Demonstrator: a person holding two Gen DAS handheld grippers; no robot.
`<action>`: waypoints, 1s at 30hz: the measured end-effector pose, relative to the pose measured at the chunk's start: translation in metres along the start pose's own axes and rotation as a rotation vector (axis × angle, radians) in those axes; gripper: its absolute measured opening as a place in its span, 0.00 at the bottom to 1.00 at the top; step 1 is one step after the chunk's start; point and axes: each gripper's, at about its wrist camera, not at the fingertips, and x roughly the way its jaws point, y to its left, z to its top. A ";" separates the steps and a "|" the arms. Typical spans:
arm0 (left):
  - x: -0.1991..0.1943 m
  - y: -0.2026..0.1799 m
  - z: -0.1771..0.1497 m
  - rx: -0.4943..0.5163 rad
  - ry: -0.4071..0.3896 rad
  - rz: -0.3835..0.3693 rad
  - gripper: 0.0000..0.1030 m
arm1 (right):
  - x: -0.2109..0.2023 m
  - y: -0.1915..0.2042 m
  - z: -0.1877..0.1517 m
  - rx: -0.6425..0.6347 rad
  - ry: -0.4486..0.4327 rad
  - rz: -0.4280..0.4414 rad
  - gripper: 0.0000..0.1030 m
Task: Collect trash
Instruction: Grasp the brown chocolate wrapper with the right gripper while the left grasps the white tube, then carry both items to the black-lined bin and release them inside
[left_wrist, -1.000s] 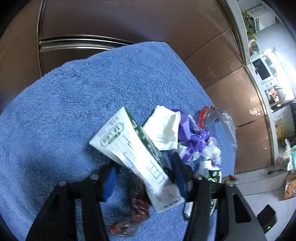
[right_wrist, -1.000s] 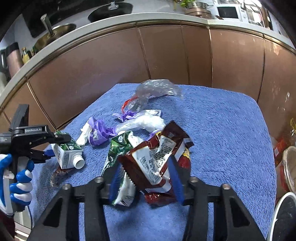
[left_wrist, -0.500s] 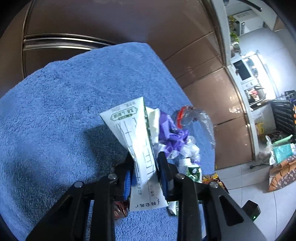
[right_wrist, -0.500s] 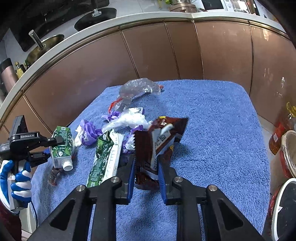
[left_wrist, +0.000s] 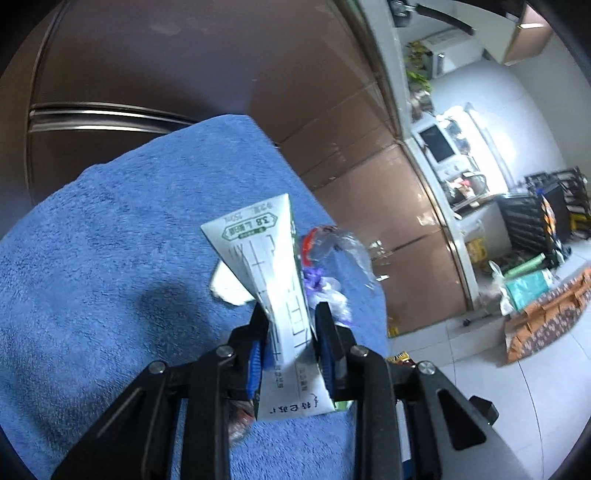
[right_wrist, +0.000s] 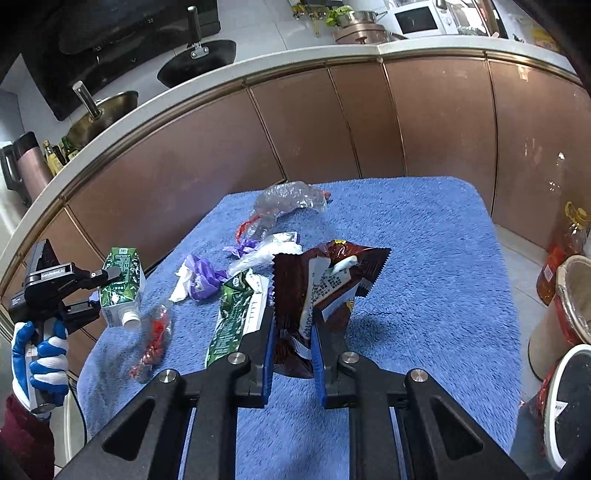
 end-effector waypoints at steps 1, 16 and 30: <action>-0.001 -0.003 -0.001 0.013 0.006 -0.012 0.24 | -0.005 0.001 -0.001 0.001 -0.006 -0.004 0.16; 0.060 -0.114 -0.049 0.220 0.220 -0.244 0.24 | -0.121 -0.037 -0.017 0.100 -0.173 -0.202 0.16; 0.212 -0.316 -0.167 0.535 0.530 -0.304 0.24 | -0.180 -0.193 -0.093 0.376 -0.202 -0.534 0.16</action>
